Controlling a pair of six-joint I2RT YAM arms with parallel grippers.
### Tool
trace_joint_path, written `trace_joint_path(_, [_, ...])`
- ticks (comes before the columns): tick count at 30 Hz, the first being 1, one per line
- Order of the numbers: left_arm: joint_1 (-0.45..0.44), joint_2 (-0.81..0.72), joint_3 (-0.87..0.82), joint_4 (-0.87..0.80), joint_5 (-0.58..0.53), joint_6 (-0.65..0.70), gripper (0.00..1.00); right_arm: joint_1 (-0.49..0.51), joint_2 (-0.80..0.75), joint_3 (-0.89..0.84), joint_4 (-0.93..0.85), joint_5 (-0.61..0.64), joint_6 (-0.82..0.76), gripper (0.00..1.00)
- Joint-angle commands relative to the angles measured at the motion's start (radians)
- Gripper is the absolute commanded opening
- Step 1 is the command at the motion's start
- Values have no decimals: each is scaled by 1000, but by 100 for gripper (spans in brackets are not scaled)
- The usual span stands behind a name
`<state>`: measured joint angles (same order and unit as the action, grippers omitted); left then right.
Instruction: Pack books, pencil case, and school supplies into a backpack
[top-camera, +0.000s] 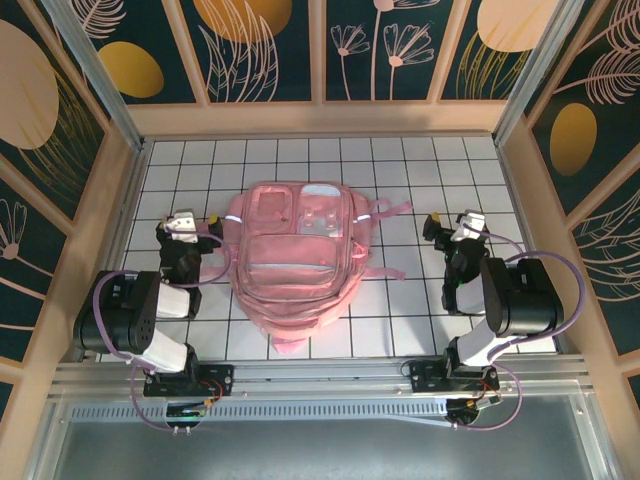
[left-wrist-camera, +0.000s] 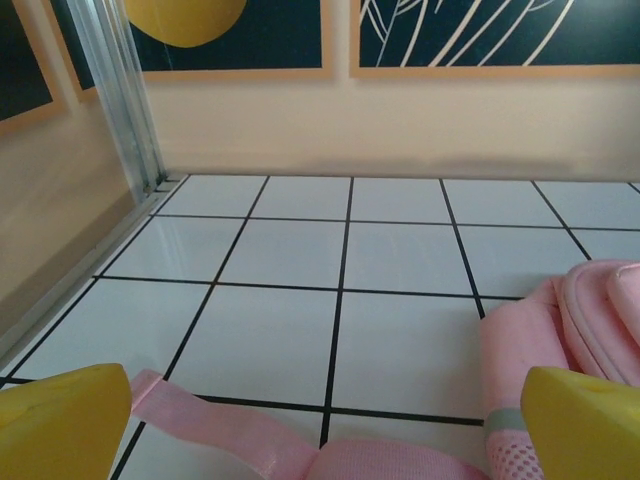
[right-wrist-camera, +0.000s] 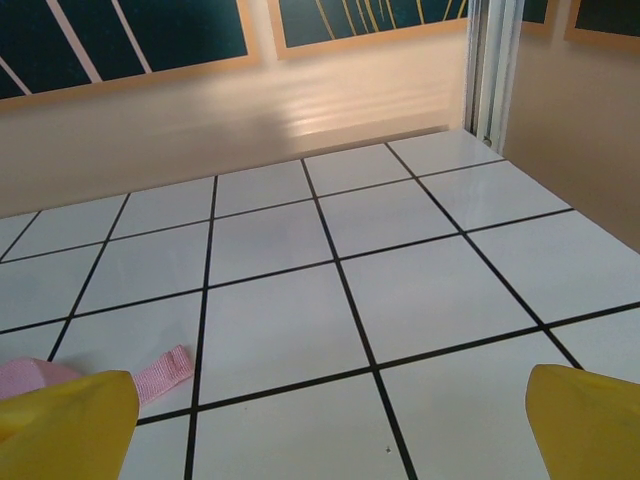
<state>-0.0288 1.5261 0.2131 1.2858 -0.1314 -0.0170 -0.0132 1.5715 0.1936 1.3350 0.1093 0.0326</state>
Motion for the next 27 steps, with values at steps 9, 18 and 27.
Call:
trace_joint_path(9, [7, -5, 18, -2, -40, -54, 99, 2, -11, 18, 0, -33, -10, 99])
trace_joint_path(18, [7, -5, 20, -3, -40, -54, 99, 0, -11, 20, -1, -34, -9, 99])
trace_joint_path(27, [7, -5, 20, -4, -40, -54, 99, -26, -12, 40, -46, -145, -17, 99])
